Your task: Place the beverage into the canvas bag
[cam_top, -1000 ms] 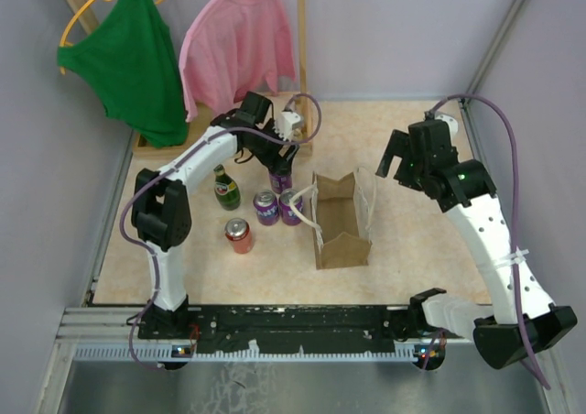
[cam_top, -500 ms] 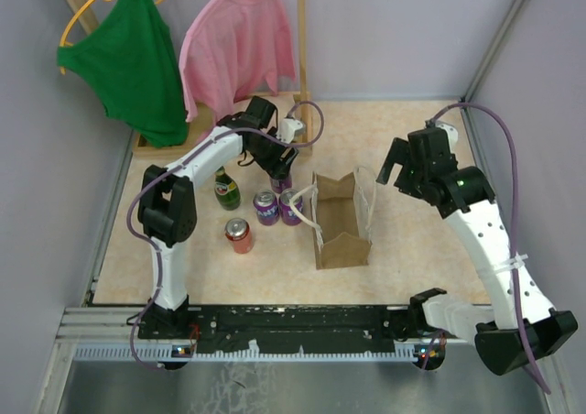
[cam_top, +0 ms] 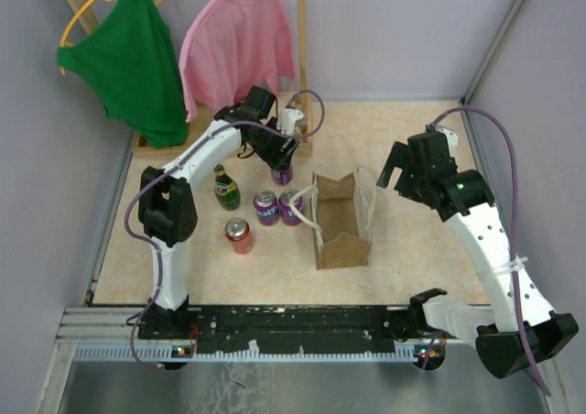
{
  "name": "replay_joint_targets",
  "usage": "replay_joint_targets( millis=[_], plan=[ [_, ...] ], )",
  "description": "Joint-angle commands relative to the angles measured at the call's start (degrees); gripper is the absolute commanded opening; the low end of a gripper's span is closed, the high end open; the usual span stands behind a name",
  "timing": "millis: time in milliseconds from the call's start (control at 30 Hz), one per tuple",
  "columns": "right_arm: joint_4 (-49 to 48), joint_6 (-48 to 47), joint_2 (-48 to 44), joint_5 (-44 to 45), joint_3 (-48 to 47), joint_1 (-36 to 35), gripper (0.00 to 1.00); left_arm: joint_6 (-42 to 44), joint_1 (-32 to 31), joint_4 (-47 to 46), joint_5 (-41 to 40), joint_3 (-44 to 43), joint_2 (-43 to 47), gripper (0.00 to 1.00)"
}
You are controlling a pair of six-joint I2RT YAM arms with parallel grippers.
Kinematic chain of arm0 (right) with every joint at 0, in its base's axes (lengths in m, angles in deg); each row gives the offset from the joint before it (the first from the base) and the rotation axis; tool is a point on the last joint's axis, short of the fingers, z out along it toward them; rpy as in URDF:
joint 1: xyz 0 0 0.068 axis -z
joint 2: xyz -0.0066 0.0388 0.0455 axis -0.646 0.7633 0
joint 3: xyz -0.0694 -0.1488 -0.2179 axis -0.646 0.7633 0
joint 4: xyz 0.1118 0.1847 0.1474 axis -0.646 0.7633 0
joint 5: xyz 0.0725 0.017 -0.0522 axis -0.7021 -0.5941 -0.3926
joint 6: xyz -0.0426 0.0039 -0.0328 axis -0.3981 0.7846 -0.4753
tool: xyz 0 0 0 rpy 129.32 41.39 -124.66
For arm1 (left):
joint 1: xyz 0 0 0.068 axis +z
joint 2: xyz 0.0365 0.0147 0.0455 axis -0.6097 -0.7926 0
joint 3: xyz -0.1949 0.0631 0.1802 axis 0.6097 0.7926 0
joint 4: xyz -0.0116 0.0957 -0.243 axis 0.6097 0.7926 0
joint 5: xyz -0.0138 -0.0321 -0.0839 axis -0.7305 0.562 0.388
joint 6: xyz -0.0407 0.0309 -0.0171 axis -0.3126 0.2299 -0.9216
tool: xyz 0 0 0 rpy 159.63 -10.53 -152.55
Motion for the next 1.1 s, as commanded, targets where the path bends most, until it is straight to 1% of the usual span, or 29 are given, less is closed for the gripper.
replay_joint_targets(
  millis=[0,100,233,333,433,533,633,733,833,933,1067],
  plan=[
    [-1.3,0.4,-1.6,0.4,-0.1,0.5,0.99,0.4,-0.2,-1.9,-0.5,-9.5,4.5,0.00],
    [-1.3,0.5,-1.7,0.5,0.1,0.5,0.99,0.6,-0.1,-2.0,-1.0,-15.4,5.7,0.00],
    [-1.3,0.7,-1.8,0.4,0.4,0.5,0.99,0.2,-0.2,-2.0,2.9,-21.0,7.7,0.00],
    [-1.5,0.7,-1.8,0.3,0.6,0.5,0.99,-1.2,-0.3,-0.8,7.9,-21.9,10.3,0.00],
    [-1.6,0.8,-1.6,0.0,0.6,0.5,0.99,-2.0,-0.7,1.0,14.7,-21.8,12.8,0.00],
    [-1.3,0.7,-1.2,0.1,0.2,0.5,0.99,-1.6,-1.4,3.4,21.5,-20.6,15.9,0.00],
    [-1.4,0.7,-1.2,0.0,0.3,0.5,0.99,1.3,-3.8,6.3,24.3,-17.4,19.1,0.00],
    [-1.7,0.9,-1.1,-0.2,0.8,0.5,0.99,4.1,-6.6,9.1,24.8,-13.2,21.3,0.00],
    [-1.9,1.0,-1.1,-0.3,0.9,0.5,0.99,5.5,-9.3,9.9,24.5,-9.5,22.6,0.00],
    [-1.8,0.8,-1.1,-0.3,0.8,0.5,0.99,5.8,-12.0,8.5,22.9,-6.4,23.0,0.00],
    [-1.8,0.9,-1.2,-0.4,0.9,0.5,0.99,5.5,-15.1,5.3,20.1,-5.0,21.5,0.00]
  ],
)
